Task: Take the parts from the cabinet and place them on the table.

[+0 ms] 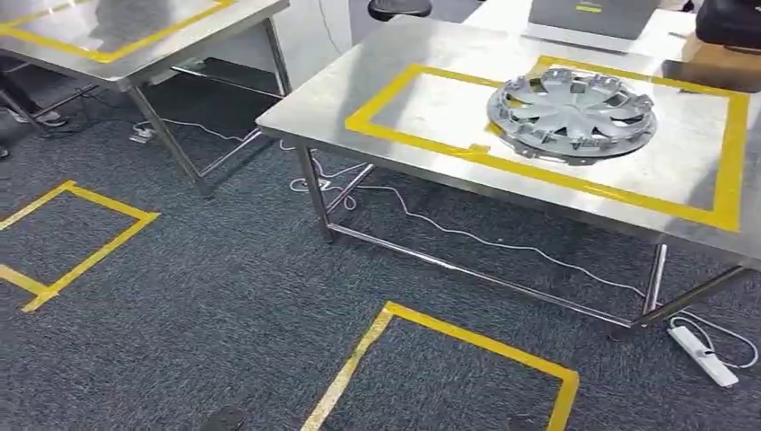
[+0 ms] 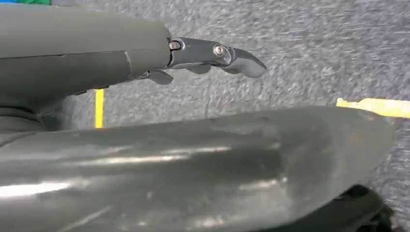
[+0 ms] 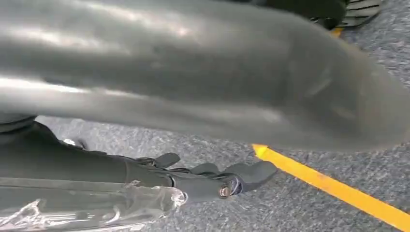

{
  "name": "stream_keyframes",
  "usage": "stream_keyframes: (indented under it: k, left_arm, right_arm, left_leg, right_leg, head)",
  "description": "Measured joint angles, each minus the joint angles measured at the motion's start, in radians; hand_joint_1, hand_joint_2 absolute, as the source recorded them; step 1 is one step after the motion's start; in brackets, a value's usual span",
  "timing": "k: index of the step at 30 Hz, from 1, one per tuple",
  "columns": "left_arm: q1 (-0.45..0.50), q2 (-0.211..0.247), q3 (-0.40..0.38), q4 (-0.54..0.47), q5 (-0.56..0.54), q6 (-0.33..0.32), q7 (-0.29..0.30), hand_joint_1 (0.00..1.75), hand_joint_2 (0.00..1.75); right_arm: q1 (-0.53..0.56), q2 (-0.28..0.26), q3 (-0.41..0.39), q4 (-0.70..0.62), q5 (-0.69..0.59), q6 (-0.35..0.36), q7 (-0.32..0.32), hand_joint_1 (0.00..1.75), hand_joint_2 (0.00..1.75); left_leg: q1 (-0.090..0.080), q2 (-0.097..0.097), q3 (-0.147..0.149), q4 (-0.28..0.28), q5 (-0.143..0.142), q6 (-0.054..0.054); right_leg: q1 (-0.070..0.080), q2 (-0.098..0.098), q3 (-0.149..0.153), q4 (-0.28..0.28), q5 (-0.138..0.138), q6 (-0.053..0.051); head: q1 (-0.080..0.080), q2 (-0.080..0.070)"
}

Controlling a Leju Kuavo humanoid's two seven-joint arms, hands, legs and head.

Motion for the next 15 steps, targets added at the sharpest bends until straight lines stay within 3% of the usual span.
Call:
stream_keyframes:
  k: [1,2,3,4,5,6,7,8,9,10,11,14,15]
  left_arm:
    - [-0.003,-0.001,0.0,0.0,0.0,0.0,0.001,0.0,0.0]
    - [-0.007,-0.001,0.0,0.0,0.0,0.0,0.001,0.0,0.0]
    - [-0.009,-0.002,-0.001,0.0,0.0,0.0,0.001,0.0,0.0]
    - [-0.008,-0.003,-0.001,0.0,0.0,0.0,0.001,0.0,0.0]
    - [-0.005,-0.003,-0.001,0.0,0.0,0.0,0.001,0.0,0.0]
    - [-0.003,-0.003,-0.001,0.0,0.0,0.0,0.001,0.0,0.0]
    - [-0.003,-0.003,-0.001,0.0,0.0,0.0,0.001,0.0,0.0]
    - [-0.004,-0.003,-0.001,0.0,0.0,0.0,0.001,0.0,0.0]
    - [-0.006,-0.003,-0.001,0.0,0.0,0.0,0.001,0.0,0.0]
    - [-0.01,-0.005,-0.001,0.0,0.0,0.0,0.001,0.0,0.0]
    - [-0.012,-0.006,-0.001,0.0,0.0,0.0,0.001,0.0,0.0]
    - [-0.005,-0.004,-0.001,0.0,0.0,0.0,0.001,0.0,0.0]
    - [-0.004,-0.004,-0.001,0.0,0.0,0.0,0.001,0.0,0.0]
  right_arm:
    - [0.002,0.0,0.0,0.0,0.002,0.0,0.0,0.0,0.0]
    - [0.004,0.0,0.0,0.0,0.003,0.0,0.001,0.0,0.0]
    - [0.007,0.0,0.0,0.0,0.004,0.0,0.002,0.0,0.0]
    - [0.007,-0.001,0.0,0.0,0.004,0.0,0.002,0.0,0.0]
    - [0.006,-0.001,0.0,0.0,0.004,0.0,0.002,0.0,0.0]
    - [0.004,-0.001,0.0,0.0,0.005,0.0,0.002,0.0,0.0]
    - [0.003,-0.001,0.0,0.0,0.005,0.0,0.002,0.0,0.0]
    - [0.002,-0.001,0.0,0.0,0.005,0.0,0.002,0.0,0.0]
    - [0.002,-0.001,0.0,0.0,0.005,0.0,0.002,0.0,0.0]
    - [0.003,-0.001,0.0,0.0,0.005,0.0,0.002,0.0,0.0]
    - [0.002,-0.001,0.0,0.0,0.005,0.0,0.002,0.0,0.0]
    - [-0.002,-0.001,0.0,0.0,0.005,0.001,0.002,0.0,0.0]
    - [-0.002,-0.001,0.0,0.0,0.005,0.002,0.002,0.0,0.0]
  left_leg:
    - [-0.001,0.036,-0.022,0.047,-0.038,-0.005]
    - [0.0,0.052,-0.056,0.118,-0.08,-0.009]
    - [0.001,0.061,-0.096,0.207,-0.119,-0.013]
    - [0.003,0.064,-0.125,0.271,-0.141,-0.015]
    - [0.004,0.065,-0.13,0.286,-0.137,-0.016]
    - [0.005,0.066,-0.113,0.26,-0.113,-0.017]
    - [0.005,0.071,-0.078,0.199,-0.078,-0.016]
    - [0.005,0.088,-0.023,0.106,-0.037,-0.015]
    - [0.004,0.128,0.025,0.03,-0.015,-0.015]
    - [-0.003,0.154,0.048,-0.017,-0.025,-0.016]
    - [-0.001,0.134,0.044,-0.012,-0.023,0.004]
    - [-0.005,0.105,0.042,-0.015,-0.022,0.022]
    - [0.0,0.097,0.043,-0.018,-0.019,0.029]
  right_leg:
    - [0.0,-0.013,0.0,-0.002,0.002,-0.004]
    - [0.001,-0.028,0.0,-0.002,0.002,-0.004]
    - [0.002,-0.047,-0.001,-0.002,0.002,-0.005]
    - [0.002,-0.062,-0.002,-0.002,0.001,-0.005]
    - [0.002,-0.074,-0.003,-0.002,0.001,-0.005]
    - [0.001,-0.086,-0.003,-0.002,0.0,-0.004]
    - [0.0,-0.097,-0.002,-0.002,-0.001,-0.001]
    - [0.0,-0.109,0.001,-0.002,-0.003,0.002]
    - [0.001,-0.117,0.005,-0.001,-0.006,0.007]
    - [0.013,-0.125,0.001,0.007,-0.015,0.017]
    - [0.013,-0.134,0.001,0.003,-0.016,0.02]
    - [0.009,-0.162,0.02,-0.005,-0.019,0.036]
    - [0.004,-0.122,0.013,0.009,-0.033,0.044]
  head:
    - [-0.011,0.0]
    - [-0.013,0.0]
    - [-0.013,0.0]
    - [-0.013,0.0]
    - [-0.013,0.0]
    - [-0.014,0.0]
    - [-0.014,0.0]
    - [-0.014,0.0]
    - [-0.014,0.0]
    - [-0.018,0.0]
    - [-0.014,0.0]
    - [-0.014,0.0]
    - [-0.01,0.0]
